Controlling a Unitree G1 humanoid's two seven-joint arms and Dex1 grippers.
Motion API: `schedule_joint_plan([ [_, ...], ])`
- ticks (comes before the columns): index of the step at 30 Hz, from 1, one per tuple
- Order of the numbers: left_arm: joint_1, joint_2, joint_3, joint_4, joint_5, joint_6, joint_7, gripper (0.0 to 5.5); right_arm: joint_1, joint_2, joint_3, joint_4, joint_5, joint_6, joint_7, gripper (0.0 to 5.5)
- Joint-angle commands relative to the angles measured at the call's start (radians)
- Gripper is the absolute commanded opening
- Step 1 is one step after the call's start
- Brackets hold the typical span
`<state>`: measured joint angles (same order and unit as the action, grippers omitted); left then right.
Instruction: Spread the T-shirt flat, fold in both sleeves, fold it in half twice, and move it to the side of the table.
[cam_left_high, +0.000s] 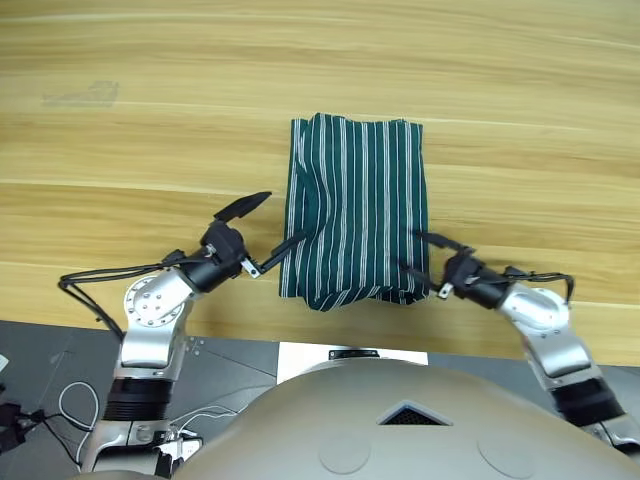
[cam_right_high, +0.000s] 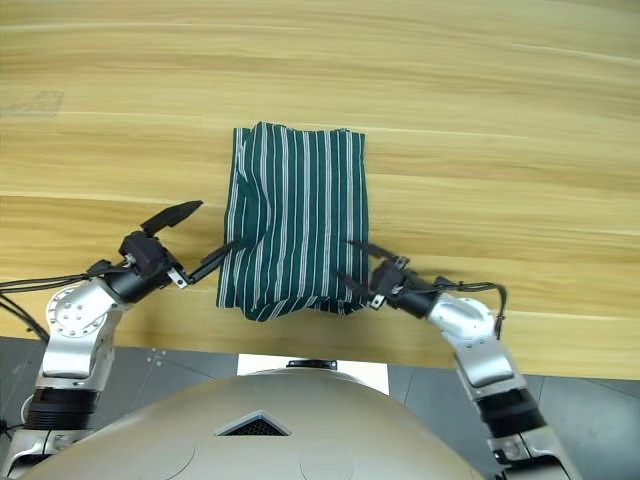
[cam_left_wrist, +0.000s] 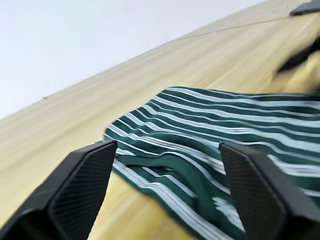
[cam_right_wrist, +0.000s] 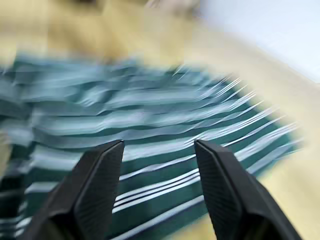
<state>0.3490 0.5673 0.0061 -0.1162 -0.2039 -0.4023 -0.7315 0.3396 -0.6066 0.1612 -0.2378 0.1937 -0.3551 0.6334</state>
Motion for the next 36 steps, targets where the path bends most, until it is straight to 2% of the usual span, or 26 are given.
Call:
schedule_joint_plan([
  [1, 0.032, 0.067, 0.078, 0.043, 0.287, -0.138, 0.125, 3.78, -0.005, -0.07, -0.169, 0.013, -0.125, -0.055, -0.067, 2.59],
  [4, 0.062, 0.097, 0.092, 0.056, 0.532, -0.236, 0.243, 3.78, -0.014, -0.146, -0.166, 0.184, -0.534, -0.196, -0.238, 2.59],
  [6, 0.086, 0.115, 0.065, 0.062, 0.648, -0.27, 0.279, 3.78, -0.023, -0.197, -0.106, 0.281, -0.743, -0.265, -0.332, 2.59],
  [10, 0.104, 0.143, 0.003, 0.108, 0.806, -0.296, 0.328, 3.78, -0.044, -0.247, -0.011, 0.424, -0.979, -0.352, -0.49, 2.59],
  [12, 0.105, 0.153, -0.007, 0.115, 0.819, -0.29, 0.344, 3.84, -0.06, -0.283, 0.015, 0.471, -1.045, -0.367, -0.54, 2.89],
  [18, 0.112, 0.228, -0.056, 0.092, 0.814, -0.273, 0.303, 3.84, -0.021, -0.392, 0.093, 0.412, -1.008, -0.47, -0.478, 3.56],
  [23, 0.102, 0.32, -0.107, 0.022, 0.744, -0.299, 0.219, 3.84, 0.028, -0.436, 0.145, 0.276, -0.891, -0.495, -0.381, 3.56],
  [29, 0.017, 0.386, -0.178, 0.011, 0.676, -0.321, 0.128, 3.84, -0.008, -0.407, 0.172, 0.194, -0.854, -0.472, -0.314, 3.56],
  [36, -0.078, 0.396, -0.265, 0.076, 0.649, -0.34, 0.067, 3.84, -0.074, -0.34, 0.216, 0.248, -0.875, -0.464, -0.314, 3.56],
])
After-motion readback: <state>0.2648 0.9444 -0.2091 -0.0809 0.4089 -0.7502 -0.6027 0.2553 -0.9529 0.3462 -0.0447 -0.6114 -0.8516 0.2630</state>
